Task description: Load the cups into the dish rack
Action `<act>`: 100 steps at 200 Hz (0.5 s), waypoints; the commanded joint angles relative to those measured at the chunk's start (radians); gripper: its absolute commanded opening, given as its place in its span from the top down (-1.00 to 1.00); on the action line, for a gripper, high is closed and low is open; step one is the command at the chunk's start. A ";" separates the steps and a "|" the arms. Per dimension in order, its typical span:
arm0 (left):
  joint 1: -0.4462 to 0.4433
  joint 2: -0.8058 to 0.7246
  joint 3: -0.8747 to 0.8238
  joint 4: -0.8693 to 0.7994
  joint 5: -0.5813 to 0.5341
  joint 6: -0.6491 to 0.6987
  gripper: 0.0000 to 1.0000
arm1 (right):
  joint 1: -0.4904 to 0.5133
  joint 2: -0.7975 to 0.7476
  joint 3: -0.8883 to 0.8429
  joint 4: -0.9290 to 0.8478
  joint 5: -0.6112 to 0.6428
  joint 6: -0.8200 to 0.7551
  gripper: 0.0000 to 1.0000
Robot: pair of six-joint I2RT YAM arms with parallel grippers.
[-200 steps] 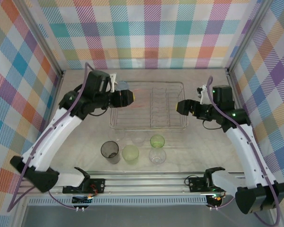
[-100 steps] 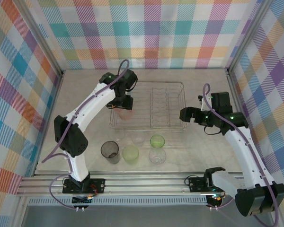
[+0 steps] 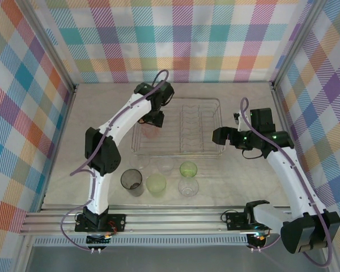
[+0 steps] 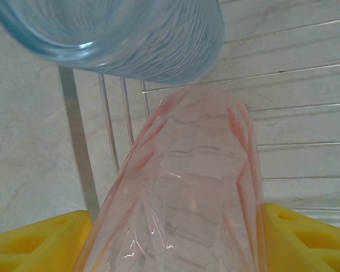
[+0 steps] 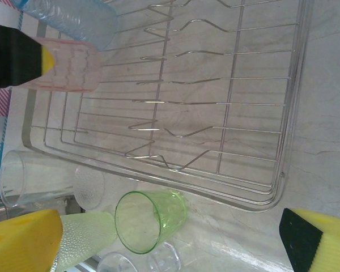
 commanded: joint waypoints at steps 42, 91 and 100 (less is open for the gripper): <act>0.028 0.088 0.137 -0.062 -0.047 0.034 1.00 | -0.008 0.013 -0.004 0.031 -0.037 -0.032 -0.98; 0.062 0.109 0.150 -0.069 -0.057 0.050 1.00 | -0.008 0.010 -0.016 0.031 -0.053 -0.044 -0.98; 0.068 0.110 0.149 -0.068 -0.059 0.050 1.00 | -0.008 0.010 -0.020 0.031 -0.057 -0.045 -0.98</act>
